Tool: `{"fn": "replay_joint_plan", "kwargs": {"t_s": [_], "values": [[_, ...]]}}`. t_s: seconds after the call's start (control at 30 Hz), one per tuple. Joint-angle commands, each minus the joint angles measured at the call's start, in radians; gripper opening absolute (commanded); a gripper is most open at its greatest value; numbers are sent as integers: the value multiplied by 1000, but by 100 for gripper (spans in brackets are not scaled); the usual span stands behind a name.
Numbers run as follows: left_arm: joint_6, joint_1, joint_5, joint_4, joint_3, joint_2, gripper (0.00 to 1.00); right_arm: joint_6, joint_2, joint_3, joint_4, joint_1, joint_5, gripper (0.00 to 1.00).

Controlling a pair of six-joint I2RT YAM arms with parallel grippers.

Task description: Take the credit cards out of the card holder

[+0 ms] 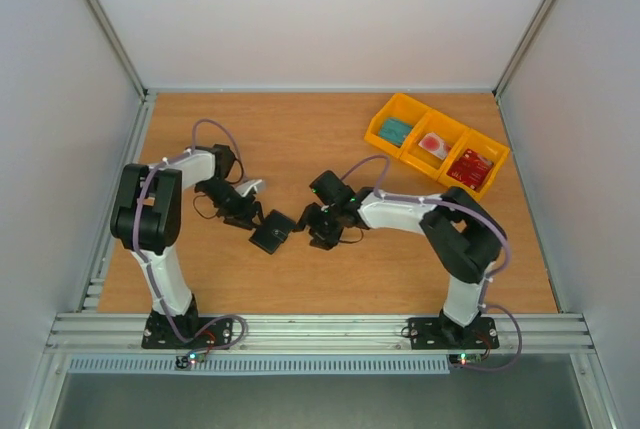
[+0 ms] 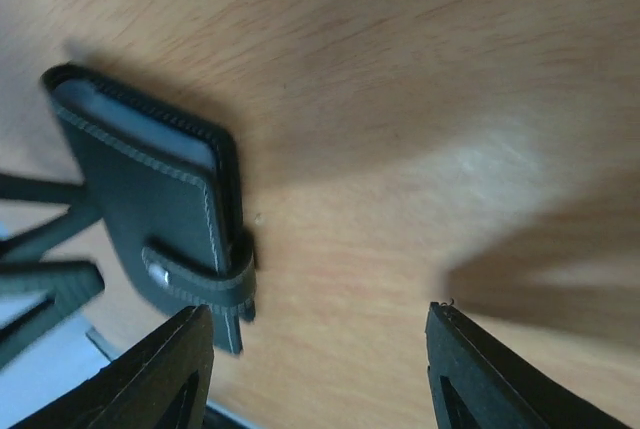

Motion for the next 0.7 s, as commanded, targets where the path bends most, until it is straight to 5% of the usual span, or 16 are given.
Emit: {"fn": "replay_joint_plan", "kwargs": {"t_s": [0.0,0.33,0.5,0.67], "values": [[42,-1,52,-41,5,-6,52,157,121,115,-14,38,25,59],[129,-3,205,-137,54,97,51,167,309,250,230,40,-59,50],[226,-1,362,-145,43,34,51,119,300,181,482,20,-109,26],[175,0,336,-41,3,7,51,87,291,139,621,-10,-184,4]]}}
